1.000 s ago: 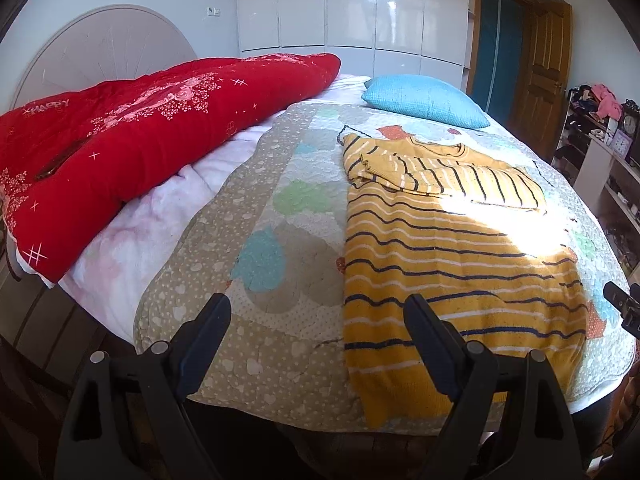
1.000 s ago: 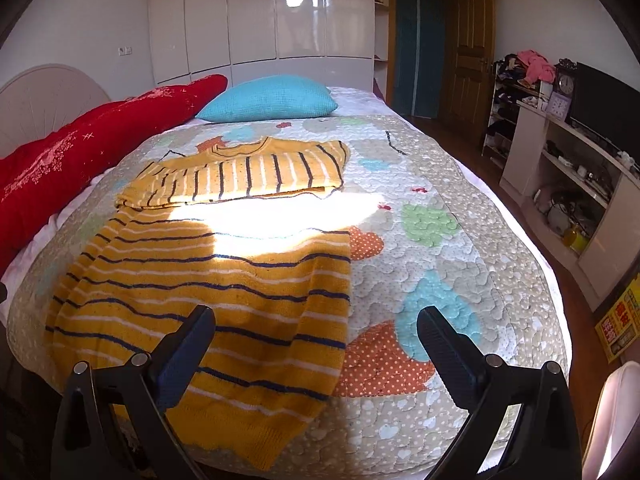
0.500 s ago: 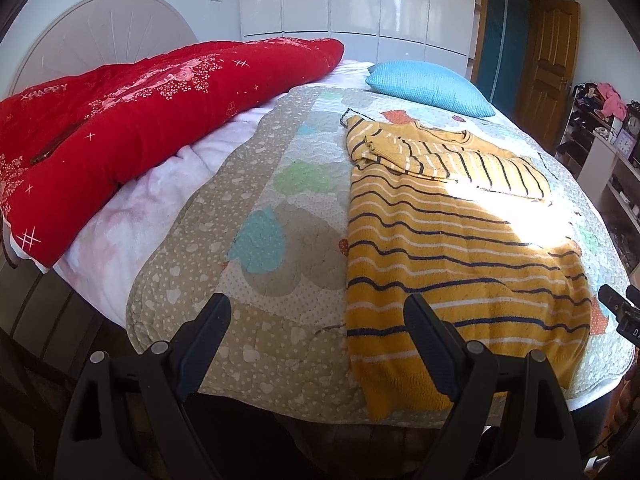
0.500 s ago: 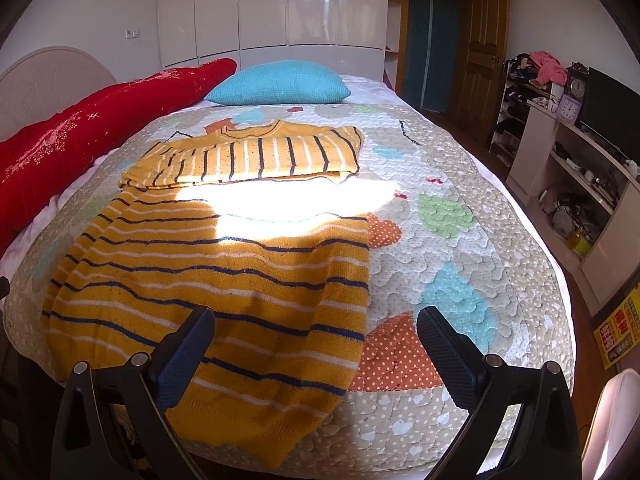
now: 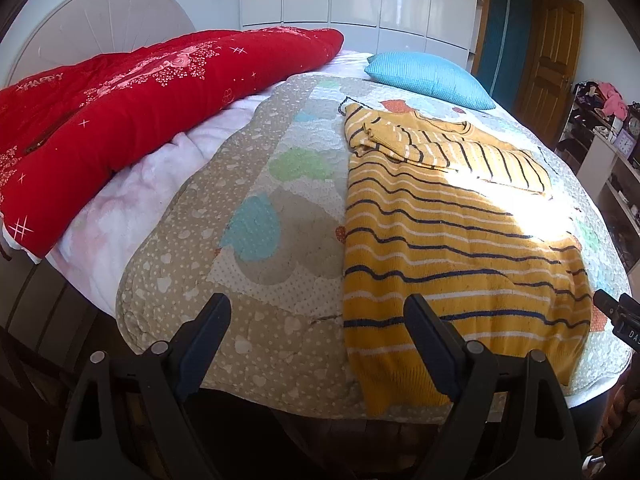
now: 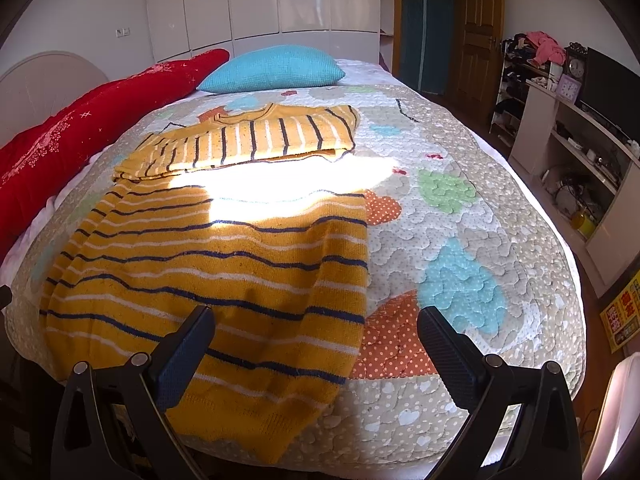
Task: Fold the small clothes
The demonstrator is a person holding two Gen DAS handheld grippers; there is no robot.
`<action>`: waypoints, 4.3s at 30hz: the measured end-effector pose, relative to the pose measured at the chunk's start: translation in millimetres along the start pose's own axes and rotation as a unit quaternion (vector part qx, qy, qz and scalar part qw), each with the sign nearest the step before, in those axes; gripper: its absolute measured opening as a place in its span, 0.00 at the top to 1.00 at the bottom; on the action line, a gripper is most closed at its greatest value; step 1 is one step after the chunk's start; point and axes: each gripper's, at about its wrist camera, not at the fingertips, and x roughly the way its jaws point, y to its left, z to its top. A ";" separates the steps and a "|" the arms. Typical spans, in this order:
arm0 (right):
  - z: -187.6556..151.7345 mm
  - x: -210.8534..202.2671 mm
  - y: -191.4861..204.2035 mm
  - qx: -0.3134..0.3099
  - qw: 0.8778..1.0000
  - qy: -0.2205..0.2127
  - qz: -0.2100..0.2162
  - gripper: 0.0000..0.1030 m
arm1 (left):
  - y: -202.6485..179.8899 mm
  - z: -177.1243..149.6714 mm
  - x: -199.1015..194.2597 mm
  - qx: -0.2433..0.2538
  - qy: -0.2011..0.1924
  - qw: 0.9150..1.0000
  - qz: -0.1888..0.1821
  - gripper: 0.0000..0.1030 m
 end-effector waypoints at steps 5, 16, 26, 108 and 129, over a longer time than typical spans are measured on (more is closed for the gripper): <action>-9.9 5.7 -12.5 0.006 1.000 0.017 -0.003 0.00 | 9.0 -2.6 17.1 -0.028 0.028 0.998 -0.056 0.15; -36.3 17.7 -52.6 0.106 0.988 0.062 0.095 0.02 | 0.2 -26.7 72.1 -0.105 0.126 0.970 -0.181 0.15; -47.1 37.7 -41.3 0.147 0.973 0.096 0.152 0.20 | -18.9 -36.6 79.5 -0.070 0.145 0.974 -0.162 0.65; 252.4 212.9 32.1 -0.021 0.994 -0.004 0.106 0.28 | -72.3 223.4 211.1 -0.041 0.045 0.996 -0.064 0.19; 73.6 103.0 -147.6 0.170 0.985 0.007 0.036 0.22 | -62.3 36.6 109.5 -0.016 0.062 0.998 -0.016 0.15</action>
